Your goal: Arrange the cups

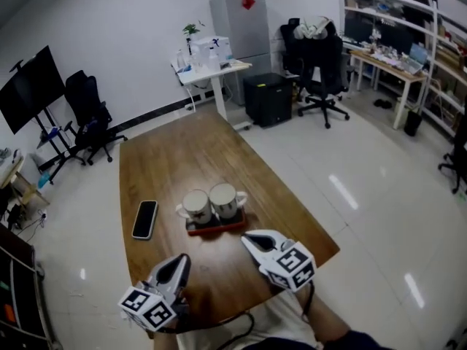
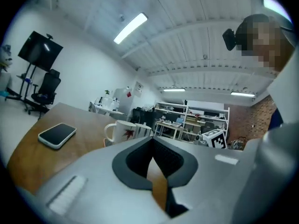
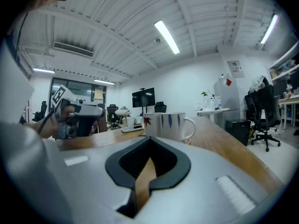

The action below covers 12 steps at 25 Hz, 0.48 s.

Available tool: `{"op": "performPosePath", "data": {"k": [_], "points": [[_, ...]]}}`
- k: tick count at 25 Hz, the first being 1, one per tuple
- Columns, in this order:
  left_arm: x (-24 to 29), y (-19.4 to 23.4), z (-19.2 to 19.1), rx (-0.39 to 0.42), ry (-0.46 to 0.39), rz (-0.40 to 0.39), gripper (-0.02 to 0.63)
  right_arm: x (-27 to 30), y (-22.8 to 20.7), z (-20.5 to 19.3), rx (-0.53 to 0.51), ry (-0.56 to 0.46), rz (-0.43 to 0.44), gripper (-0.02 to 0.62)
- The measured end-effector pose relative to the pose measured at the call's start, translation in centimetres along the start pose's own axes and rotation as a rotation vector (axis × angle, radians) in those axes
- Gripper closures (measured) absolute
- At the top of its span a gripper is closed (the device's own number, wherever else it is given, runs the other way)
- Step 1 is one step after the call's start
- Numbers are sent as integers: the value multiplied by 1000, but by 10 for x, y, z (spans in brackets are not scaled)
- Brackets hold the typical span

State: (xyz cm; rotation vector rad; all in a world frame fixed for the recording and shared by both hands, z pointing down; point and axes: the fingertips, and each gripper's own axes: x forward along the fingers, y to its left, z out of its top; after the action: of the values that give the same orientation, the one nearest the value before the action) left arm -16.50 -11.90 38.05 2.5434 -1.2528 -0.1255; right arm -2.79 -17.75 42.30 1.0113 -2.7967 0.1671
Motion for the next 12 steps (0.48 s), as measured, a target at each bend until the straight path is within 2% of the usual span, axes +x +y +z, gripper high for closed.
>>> {"op": "performPosePath", "data": {"k": [3, 8, 9, 12], "points": [[-9, 16, -18, -6, -52, 30, 603, 4, -8, -17, 7, 8, 4, 595], [-25, 36, -16, 3, -62, 92, 603, 13, -3, -7, 20, 10, 19, 595], [-23, 35, -21, 36, -29, 104, 603, 11, -3, -6, 20, 9, 19, 595], [-11, 27, -39, 208, 92, 141, 606, 6, -3, -6, 17, 6, 17, 595]]}}
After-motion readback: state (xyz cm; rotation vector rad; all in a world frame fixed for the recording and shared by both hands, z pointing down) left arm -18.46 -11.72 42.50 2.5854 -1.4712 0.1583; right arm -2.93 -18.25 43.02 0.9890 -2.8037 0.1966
